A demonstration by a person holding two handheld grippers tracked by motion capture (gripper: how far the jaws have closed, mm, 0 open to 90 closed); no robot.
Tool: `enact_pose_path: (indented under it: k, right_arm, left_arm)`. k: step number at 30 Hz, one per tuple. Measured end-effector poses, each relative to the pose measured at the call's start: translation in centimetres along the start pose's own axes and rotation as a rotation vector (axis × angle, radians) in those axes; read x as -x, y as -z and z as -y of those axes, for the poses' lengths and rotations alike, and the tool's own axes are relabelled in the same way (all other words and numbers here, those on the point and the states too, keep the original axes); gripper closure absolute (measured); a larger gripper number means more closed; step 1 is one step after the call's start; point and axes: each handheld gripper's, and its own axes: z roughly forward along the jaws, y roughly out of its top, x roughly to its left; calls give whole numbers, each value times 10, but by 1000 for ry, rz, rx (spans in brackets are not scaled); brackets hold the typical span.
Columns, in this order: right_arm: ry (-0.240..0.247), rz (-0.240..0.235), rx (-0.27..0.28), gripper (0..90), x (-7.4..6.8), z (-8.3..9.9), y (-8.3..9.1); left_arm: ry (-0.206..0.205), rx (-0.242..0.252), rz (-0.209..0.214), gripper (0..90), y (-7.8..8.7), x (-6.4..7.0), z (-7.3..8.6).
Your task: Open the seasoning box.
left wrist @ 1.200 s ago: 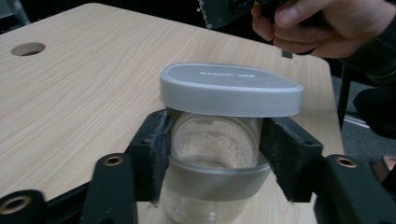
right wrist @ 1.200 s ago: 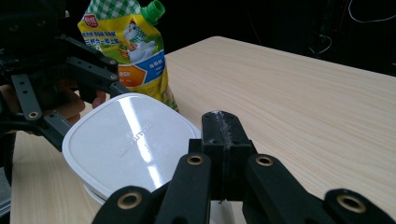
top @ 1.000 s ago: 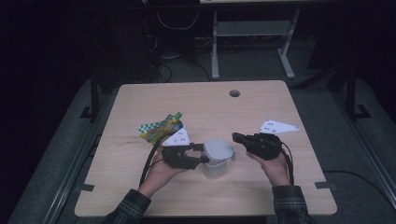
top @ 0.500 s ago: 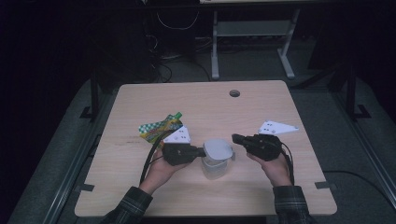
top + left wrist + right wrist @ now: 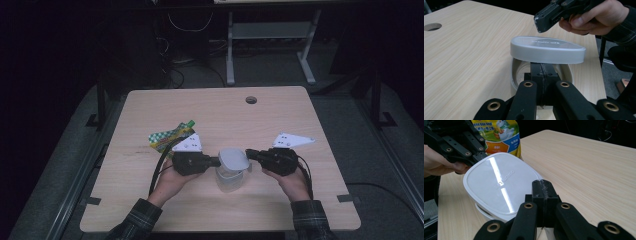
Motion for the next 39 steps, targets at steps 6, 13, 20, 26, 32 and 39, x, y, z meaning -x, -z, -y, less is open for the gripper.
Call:
enact_pose_path:
  k: [6,13,20,26,32,39]
  right_arm:
    - [6,1,-23,900,-1,1,-3]
    - [1,2,-27,900,0,2,-3]
    - [-8,0,-29,900,1,2,-3]
    - [-3,9,-39,900,2,3,-4]
    - [-7,12,-49,900,3,4,-4]
    - [-4,19,-64,900,5,6,-5]
  left_arm:
    - [13,12,4,900,0,1,-2]
    - [19,24,7,900,1,3,-5]
    - [19,25,15,900,0,4,-7]
    - [20,26,17,900,-1,6,-7]
    - [14,23,17,900,-1,6,-8]
    - [21,20,18,900,0,6,-8]
